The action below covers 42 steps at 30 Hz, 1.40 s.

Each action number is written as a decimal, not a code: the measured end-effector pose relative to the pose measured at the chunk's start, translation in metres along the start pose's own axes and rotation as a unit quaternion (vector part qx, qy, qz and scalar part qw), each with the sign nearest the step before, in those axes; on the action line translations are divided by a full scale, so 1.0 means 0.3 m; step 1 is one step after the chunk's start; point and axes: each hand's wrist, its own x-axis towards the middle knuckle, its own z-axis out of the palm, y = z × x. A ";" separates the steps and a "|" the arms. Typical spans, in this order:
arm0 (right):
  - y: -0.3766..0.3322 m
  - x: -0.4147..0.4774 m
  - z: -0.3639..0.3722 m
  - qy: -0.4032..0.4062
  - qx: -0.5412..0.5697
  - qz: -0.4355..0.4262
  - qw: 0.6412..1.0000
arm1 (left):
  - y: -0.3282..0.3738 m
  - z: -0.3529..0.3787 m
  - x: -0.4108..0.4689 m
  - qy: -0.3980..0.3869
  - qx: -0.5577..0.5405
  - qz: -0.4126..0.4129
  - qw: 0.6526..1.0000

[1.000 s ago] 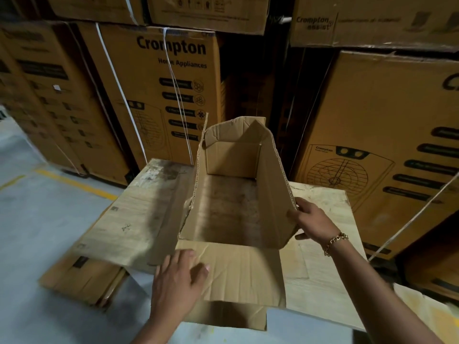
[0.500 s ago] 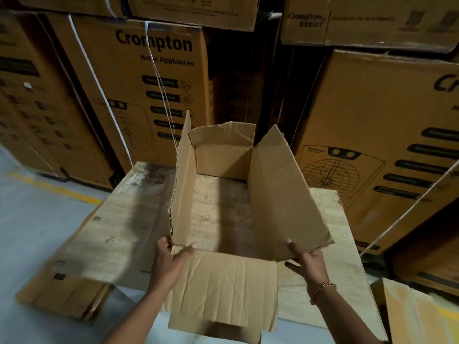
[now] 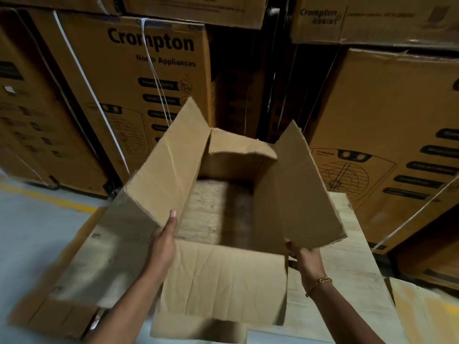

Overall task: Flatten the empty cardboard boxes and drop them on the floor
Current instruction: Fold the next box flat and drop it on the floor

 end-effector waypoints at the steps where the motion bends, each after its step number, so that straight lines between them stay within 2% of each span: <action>1: -0.016 0.001 0.025 0.002 0.017 -0.002 1.000 | 0.049 -0.011 0.003 -0.003 -0.008 0.021 1.000; 4: -0.057 0.016 0.086 0.007 0.059 0.027 0.998 | 0.184 -0.045 -0.023 0.003 0.015 0.043 0.999; 6: -0.080 0.019 0.102 0.002 0.066 0.047 0.997 | 0.264 -0.065 -0.082 -0.002 0.087 0.083 0.993; 9: -0.081 -0.013 0.105 -0.054 -0.078 0.022 0.995 | 0.334 -0.043 -0.177 -0.034 0.196 0.191 0.961; 12: -0.024 -0.065 0.058 -0.149 -0.208 0.071 0.964 | 0.316 0.022 -0.215 -0.007 0.279 0.338 0.899; 15: 0.067 -0.098 -0.067 -0.183 -0.289 0.158 0.926 | 0.225 0.098 -0.218 -0.037 0.378 0.393 0.837; 17: 0.088 -0.130 -0.159 -0.197 -0.347 0.150 0.905 | 0.144 0.154 -0.230 -0.080 0.410 0.427 0.802; 19: 0.057 -0.158 -0.238 -0.147 -0.341 0.112 0.922 | 0.075 0.210 -0.255 -0.127 0.449 0.427 0.775; 21: -0.007 -0.217 -0.274 -0.116 -0.159 0.084 0.977 | 0.016 0.253 -0.289 -0.171 0.493 0.416 0.745; 23: -0.089 -0.267 -0.285 -0.148 0.040 0.080 0.985 | -0.038 0.286 -0.323 -0.203 0.529 0.412 0.714; 24: -0.139 -0.294 -0.279 -0.146 0.067 0.065 0.985 | -0.059 0.299 -0.339 -0.208 0.539 0.416 0.703; 26: -0.206 -0.329 -0.261 -0.156 0.056 0.031 0.986 | -0.078 0.309 -0.366 -0.217 0.547 0.423 0.689; 28: -0.225 -0.342 -0.231 -0.110 -0.005 0.019 0.994 | -0.068 0.279 -0.375 -0.252 0.552 0.421 0.674; 30: -0.207 -0.344 -0.224 -0.077 -0.019 0.031 0.996 | -0.055 0.193 -0.361 -0.277 0.561 0.435 0.648; 32: -0.188 -0.363 -0.233 -0.071 -0.007 0.042 0.997 | -0.076 0.049 -0.314 -0.258 0.583 0.437 0.634; 35: -0.151 -0.404 -0.253 -0.080 0.010 0.053 0.995 | -0.128 -0.203 -0.229 -0.194 0.628 0.383 0.649; 38: -0.097 -0.445 -0.246 -0.093 0.020 0.070 0.993 | -0.160 -0.338 -0.197 -0.200 0.653 0.314 0.660; 42: -0.032 -0.470 -0.271 -0.094 -0.004 0.077 0.993 | -0.208 -0.366 -0.247 -0.195 0.640 0.330 0.666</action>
